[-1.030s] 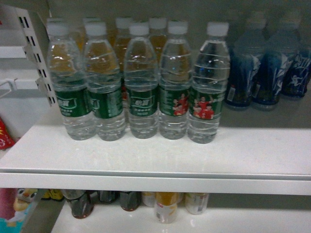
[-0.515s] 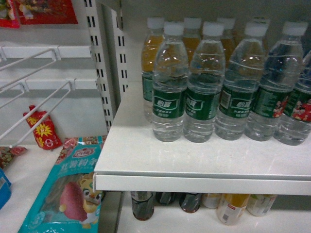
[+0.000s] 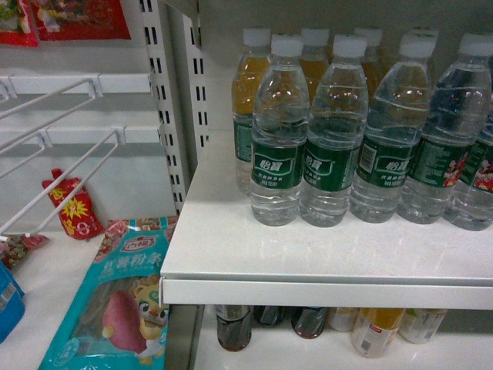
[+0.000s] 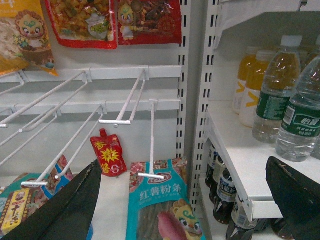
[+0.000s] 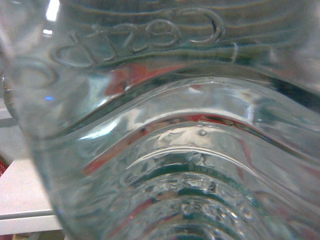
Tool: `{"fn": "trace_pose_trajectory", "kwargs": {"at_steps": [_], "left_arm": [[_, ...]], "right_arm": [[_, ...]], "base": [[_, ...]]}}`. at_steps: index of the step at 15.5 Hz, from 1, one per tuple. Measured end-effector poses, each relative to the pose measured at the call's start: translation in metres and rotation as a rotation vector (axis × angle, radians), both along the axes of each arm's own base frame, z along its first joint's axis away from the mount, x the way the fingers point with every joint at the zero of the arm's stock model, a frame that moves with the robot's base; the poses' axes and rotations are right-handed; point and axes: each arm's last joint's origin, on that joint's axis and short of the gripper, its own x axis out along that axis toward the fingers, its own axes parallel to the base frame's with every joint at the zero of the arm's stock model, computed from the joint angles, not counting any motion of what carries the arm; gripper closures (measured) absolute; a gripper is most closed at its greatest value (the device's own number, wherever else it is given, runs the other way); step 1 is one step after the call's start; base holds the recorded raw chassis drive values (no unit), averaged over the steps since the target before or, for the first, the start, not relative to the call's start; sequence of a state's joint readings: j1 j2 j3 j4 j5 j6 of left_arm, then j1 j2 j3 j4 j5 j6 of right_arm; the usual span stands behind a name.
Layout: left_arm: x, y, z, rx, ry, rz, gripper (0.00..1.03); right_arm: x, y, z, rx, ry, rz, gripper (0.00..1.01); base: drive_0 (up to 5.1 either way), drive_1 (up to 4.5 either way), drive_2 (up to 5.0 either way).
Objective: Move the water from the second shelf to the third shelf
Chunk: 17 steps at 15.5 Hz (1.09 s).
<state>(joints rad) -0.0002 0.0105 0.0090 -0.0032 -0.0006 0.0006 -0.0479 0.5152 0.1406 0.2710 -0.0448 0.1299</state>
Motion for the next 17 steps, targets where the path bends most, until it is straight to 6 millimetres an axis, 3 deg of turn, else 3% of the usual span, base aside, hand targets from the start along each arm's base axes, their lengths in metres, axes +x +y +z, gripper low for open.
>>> {"fn": "trace_pose_trajectory", "kwargs": {"at_steps": [9,12,17], "left_arm": [[0.000,0.000,0.000,0.000,0.000,0.000,0.05],[0.000,0.000,0.000,0.000,0.000,0.000,0.05],[0.000,0.000,0.000,0.000,0.000,0.000,0.05]], "right_arm": [[0.000,0.000,0.000,0.000,0.000,0.000,0.60],[0.003,0.002,0.005,0.038,-0.134,0.039,0.60],[0.015,0.016,0.000,0.048,-0.186,0.149,0.60]], "base": [[0.0,0.00,0.0],[0.0,0.00,0.0],[0.0,0.00,0.0]]}}
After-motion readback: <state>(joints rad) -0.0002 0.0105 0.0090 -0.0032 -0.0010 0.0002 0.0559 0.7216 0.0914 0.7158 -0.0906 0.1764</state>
